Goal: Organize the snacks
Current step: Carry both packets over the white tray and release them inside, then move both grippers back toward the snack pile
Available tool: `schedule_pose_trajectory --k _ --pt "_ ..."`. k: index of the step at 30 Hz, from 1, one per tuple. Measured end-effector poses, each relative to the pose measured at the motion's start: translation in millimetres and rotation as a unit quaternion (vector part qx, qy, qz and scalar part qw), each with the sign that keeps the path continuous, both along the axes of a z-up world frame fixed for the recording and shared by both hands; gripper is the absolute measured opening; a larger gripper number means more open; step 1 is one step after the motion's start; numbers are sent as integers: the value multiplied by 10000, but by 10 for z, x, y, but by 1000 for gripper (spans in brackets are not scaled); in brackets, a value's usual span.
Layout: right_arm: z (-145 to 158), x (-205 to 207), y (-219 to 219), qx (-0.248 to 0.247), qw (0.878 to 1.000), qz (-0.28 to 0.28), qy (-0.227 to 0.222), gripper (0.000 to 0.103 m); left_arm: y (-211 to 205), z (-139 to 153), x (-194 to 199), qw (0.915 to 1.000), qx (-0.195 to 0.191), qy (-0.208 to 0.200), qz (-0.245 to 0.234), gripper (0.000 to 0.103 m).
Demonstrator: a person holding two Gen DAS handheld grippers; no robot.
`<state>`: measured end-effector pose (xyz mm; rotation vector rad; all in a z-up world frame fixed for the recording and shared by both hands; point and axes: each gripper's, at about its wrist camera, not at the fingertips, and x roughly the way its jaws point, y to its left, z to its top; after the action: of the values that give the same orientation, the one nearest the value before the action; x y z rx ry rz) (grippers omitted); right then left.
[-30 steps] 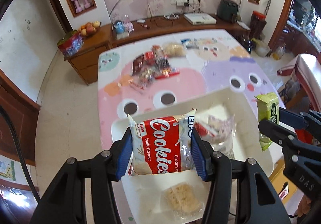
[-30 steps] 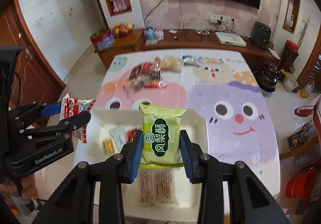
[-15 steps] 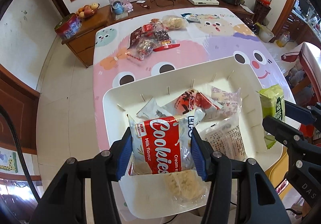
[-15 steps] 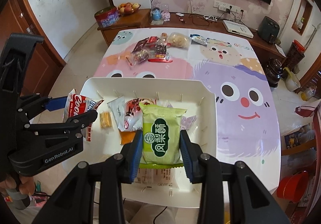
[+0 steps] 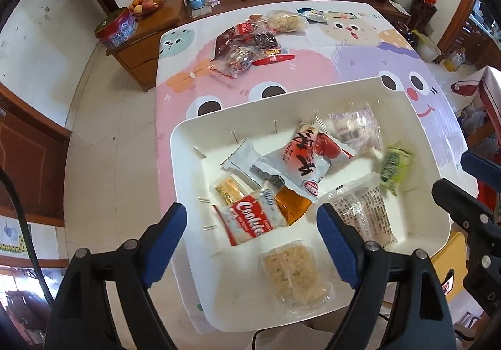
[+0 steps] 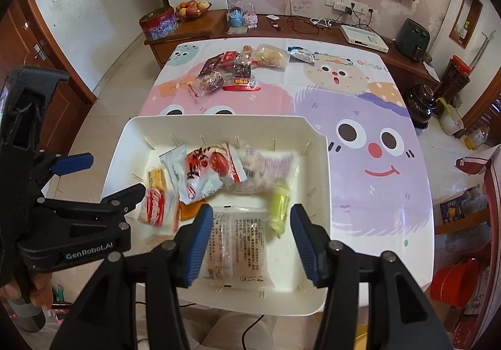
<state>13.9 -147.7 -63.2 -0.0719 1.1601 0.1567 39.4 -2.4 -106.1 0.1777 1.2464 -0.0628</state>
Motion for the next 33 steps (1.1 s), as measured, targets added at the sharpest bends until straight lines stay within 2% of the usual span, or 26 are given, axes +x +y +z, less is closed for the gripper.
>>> schedule_pose_trajectory --k 15,33 --pt "3 23 104 -55 9998 187 40 54 42 1 58 9999 -40 -72 77 84" --pt "-147 316 262 -151 9985 424 298 54 232 -67 346 9991 -205 -104 351 84"
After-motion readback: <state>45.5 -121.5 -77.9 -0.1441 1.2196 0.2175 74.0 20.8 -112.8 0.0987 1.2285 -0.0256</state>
